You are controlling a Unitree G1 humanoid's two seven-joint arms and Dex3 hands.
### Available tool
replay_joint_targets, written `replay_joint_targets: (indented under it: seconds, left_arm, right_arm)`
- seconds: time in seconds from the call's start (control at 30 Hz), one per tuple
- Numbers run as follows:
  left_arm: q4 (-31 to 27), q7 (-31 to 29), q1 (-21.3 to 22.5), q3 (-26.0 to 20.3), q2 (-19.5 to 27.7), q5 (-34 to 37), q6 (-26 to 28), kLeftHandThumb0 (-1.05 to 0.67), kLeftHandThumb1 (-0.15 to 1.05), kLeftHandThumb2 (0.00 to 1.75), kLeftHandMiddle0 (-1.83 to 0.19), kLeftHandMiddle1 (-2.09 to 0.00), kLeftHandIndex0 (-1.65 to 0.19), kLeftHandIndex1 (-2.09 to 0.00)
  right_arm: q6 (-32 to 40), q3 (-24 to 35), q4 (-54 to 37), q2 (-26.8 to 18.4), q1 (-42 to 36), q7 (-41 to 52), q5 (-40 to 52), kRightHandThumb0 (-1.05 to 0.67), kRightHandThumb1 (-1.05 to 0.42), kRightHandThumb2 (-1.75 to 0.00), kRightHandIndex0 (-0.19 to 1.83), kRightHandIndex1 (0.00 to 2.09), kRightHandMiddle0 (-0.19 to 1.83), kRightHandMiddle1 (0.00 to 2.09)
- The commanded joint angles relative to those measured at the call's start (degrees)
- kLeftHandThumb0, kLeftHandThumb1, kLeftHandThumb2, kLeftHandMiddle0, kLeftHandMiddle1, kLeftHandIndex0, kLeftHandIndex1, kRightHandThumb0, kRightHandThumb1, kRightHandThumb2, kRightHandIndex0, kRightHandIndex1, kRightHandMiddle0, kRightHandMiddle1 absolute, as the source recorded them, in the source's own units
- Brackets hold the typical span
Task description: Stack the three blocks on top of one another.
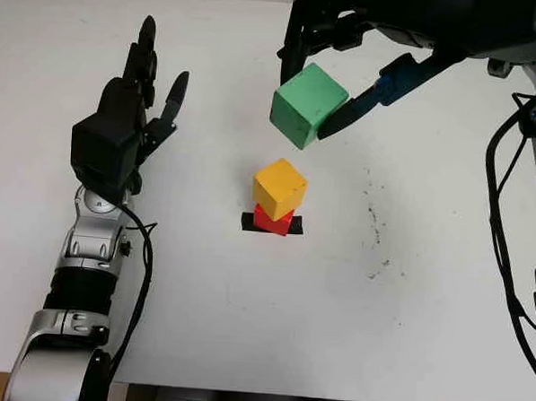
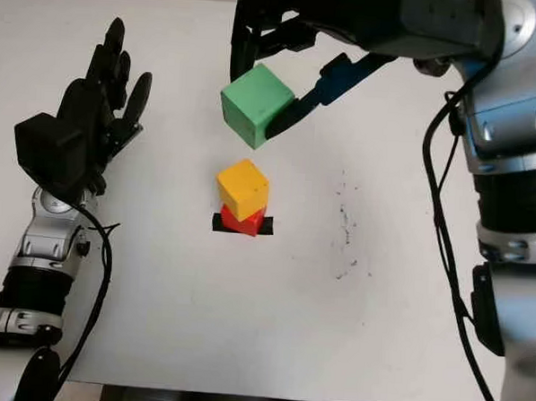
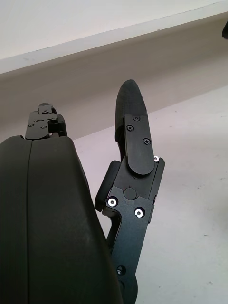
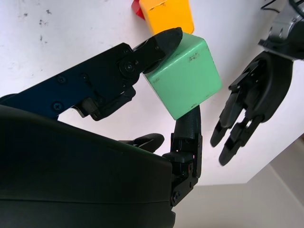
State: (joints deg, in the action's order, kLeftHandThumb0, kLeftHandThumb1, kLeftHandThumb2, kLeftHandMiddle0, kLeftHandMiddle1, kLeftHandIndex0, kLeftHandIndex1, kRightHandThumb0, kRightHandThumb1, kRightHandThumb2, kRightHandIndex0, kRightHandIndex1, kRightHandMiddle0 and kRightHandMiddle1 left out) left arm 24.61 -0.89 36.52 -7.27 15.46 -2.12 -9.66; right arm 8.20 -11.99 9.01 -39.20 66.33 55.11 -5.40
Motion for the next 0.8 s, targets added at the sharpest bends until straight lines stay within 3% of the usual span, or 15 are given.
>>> replay_joint_targets:
  seconds: [0.0,0.57,0.77]
  left_arm:
    - [-0.7,0.3,-0.1,0.2,-0.3,-0.1,0.2,-0.69,1.05,0.46,0.05,-0.05,0.02,-0.06]
    - [-1.9,1.3,-1.1,0.0,-0.2,-0.6,0.3,-0.68,1.05,0.45,0.04,-0.06,0.02,-0.06]
    - [-2.2,0.9,-1.2,-0.1,0.0,-0.5,0.8,-0.67,1.05,0.45,0.05,-0.05,0.04,-0.05]
  right_arm:
    - [0.2,0.2,-0.4,0.8,1.2,0.6,0.6,-0.45,-0.87,-0.06,0.43,0.08,0.53,1.48]
    - [3.5,0.2,0.0,4.7,-4.8,0.7,1.8,-0.50,-0.91,-0.06,0.39,0.05,0.45,1.53]
    - [1.0,1.1,0.2,4.6,-7.2,-0.5,2.4,-0.50,-0.93,-0.06,0.40,0.06,0.42,1.56]
